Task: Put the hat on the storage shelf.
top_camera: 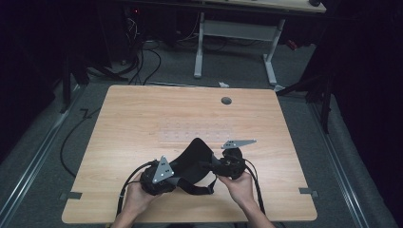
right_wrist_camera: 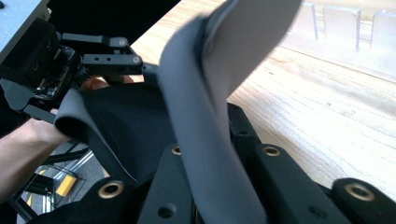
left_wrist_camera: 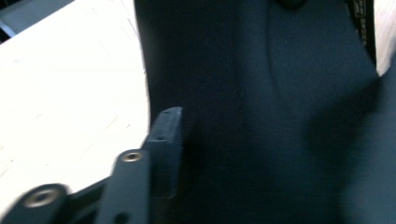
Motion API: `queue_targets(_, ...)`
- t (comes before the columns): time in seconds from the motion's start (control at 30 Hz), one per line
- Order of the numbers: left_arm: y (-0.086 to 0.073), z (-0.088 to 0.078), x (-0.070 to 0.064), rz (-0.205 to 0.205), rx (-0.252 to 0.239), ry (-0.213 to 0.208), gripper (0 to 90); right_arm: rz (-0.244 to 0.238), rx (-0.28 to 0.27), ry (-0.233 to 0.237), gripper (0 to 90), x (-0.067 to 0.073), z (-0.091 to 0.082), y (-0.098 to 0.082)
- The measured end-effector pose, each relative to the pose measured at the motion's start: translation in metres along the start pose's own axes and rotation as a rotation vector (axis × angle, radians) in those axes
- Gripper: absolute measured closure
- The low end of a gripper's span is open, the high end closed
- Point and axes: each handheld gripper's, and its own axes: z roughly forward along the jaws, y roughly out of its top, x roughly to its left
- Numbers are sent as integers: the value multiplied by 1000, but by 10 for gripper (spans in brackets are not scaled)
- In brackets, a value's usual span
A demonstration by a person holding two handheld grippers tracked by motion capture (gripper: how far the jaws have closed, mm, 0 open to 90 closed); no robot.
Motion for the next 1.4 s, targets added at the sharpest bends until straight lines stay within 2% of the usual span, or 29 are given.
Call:
queue_targets(0.07,0,0,-1,1,7,-3,598,0,-2,1,817,0,0,0)
queue_targets(0.1,0,0,-1,1,14,-8,653,2,-7,1,806,-1,0,0)
queue_targets(0.17,1,-1,-1,-4,13,-15,700,6,-9,-1,792,-1,-1,0)
queue_targets(0.27,5,-3,-2,-14,13,-39,754,2,-18,0,778,-1,-2,0)
queue_targets(0.33,7,-6,-5,-13,27,-72,789,2,-34,-2,752,-2,-4,1)
queue_targets(0.37,7,-6,-5,-13,27,-72,811,2,-34,-2,752,-2,-4,1)
queue_targets(0.4,8,-7,-8,-18,39,-96,834,4,-45,-15,717,-3,-6,2)
queue_targets(0.43,8,-8,-10,-19,45,-103,848,9,-51,-20,700,-4,-7,2)
queue_targets(0.57,9,-8,-11,-24,70,-111,857,15,-92,-17,602,-7,-13,3)
queue_targets(0.67,10,-11,-6,-67,63,-109,857,22,-122,-12,555,-11,-20,3)
queue_targets(0.7,10,-11,-6,-67,63,-109,857,20,-132,-19,535,-13,-22,2)
queue_targets(0.73,12,-14,-2,-87,54,-103,857,22,-142,-22,520,-15,-25,1)
queue_targets(0.77,12,-14,-2,-87,54,-103,857,22,-142,-22,520,-15,-25,1)
queue_targets(0.83,14,-16,1,-111,43,-96,857,33,-157,-39,500,-21,-29,-3)
queue_targets(0.87,16,-18,3,-121,41,-95,857,30,-158,-58,497,-24,-31,-5)
queue_targets(0.9,18,-21,6,-135,31,-96,857,28,-142,-126,492,-31,-33,-11)
queue_targets(0.97,19,-22,7,-149,22,-94,856,38,-130,-168,482,-38,-32,-17)
queue_targets(1.0,19,-22,7,-149,22,-94,856,38,-130,-168,482,-38,-32,-17)
queue_targets(1.03,20,-23,9,-159,17,-94,856,41,-124,-195,479,-42,-32,-21)
queue_targets(1.07,22,-25,11,-177,7,-100,855,40,-110,-259,471,-50,-31,-30)
queue_targets(1.1,23,-26,12,-187,2,-102,855,40,-104,-286,467,-54,-30,-34)
queue_targets(1.13,23,-26,12,-187,2,-102,854,40,-104,-286,467,-54,-30,-34)
queue_targets(1.17,25,-28,15,-208,-8,-109,854,34,-94,-338,461,-59,-28,-40)
queue_targets(1.2,25,-28,15,-208,-8,-109,854,34,-94,-338,461,-59,-28,-40)
queue_targets(1.23,26,-29,17,-225,-18,-112,854,33,-88,-367,459,-62,-27,-43)
queue_targets(1.27,29,-31,20,-242,-33,-108,853,23,-80,-417,455,-69,-26,-48)
queue_targets(1.4,32,-33,25,-263,-48,-91,853,16,-66,-507,447,-79,-25,-56)
